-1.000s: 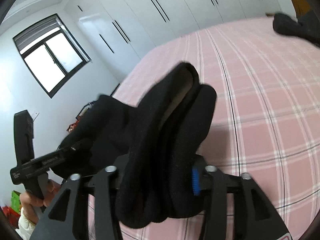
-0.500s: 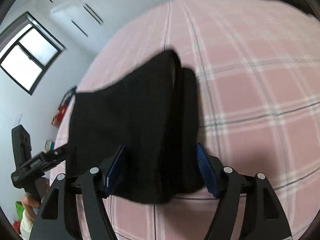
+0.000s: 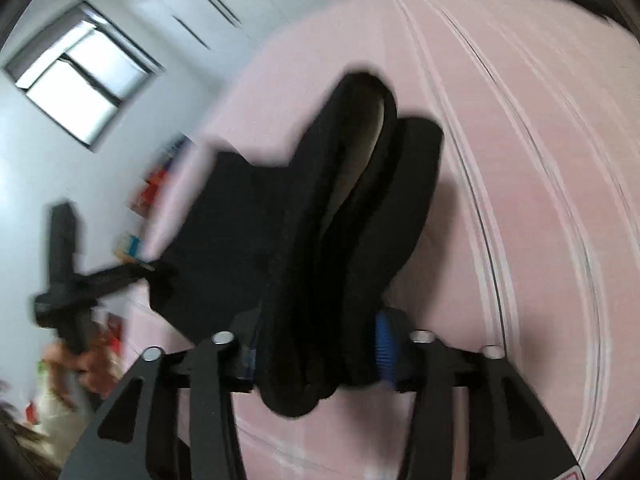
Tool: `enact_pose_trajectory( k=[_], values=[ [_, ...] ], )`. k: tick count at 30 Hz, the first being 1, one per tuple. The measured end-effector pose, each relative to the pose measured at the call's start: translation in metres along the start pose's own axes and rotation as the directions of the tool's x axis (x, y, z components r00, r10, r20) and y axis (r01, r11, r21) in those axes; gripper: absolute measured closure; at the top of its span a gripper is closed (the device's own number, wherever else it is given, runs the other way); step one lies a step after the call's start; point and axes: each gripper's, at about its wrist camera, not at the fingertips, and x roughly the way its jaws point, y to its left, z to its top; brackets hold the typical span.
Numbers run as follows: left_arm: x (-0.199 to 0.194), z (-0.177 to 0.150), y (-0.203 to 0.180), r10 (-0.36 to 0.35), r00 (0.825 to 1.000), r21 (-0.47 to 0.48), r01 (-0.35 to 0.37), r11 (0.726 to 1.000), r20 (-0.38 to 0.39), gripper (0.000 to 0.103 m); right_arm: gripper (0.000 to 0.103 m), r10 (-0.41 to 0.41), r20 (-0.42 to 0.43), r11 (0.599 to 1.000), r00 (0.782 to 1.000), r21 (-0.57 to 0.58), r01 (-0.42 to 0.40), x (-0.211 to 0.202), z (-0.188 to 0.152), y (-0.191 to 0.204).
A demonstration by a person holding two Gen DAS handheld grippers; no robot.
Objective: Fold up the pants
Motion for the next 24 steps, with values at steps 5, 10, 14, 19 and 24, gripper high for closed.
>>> enact_pose_trajectory(
  k=[5,10,14,19,24],
  values=[
    [0.028,0.002,-0.006,0.047,0.999,-0.004,-0.047,0.999,0.001,0.024,0.037,-0.018,0.042,0.995,0.999,0.098,0.013,0.011,-0.013,-0.022],
    [0.061,0.037,-0.007,-0.041,0.998,-0.051,0.039,0.998,-0.036,0.013,0.028,0.042,0.038,0.982,0.998,0.183,-0.048,0.039,0.006,-0.023],
    [0.068,0.043,-0.006,-0.100,0.993,-0.122,0.093,0.988,-0.055,0.032,0.054,0.059,0.067,0.980,0.996,0.186,-0.071,0.050,0.014,-0.018],
    [0.020,0.035,-0.023,-0.073,0.996,-0.033,0.071,0.997,-0.048,0.067,0.064,0.165,0.066,0.972,0.984,0.159,-0.174,0.021,0.017,-0.001],
    [-0.017,-0.010,-0.026,-0.073,0.994,-0.018,0.071,0.997,-0.084,0.066,0.063,0.177,0.011,0.978,0.984,0.113,-0.178,-0.020,-0.001,0.011]
  ],
)
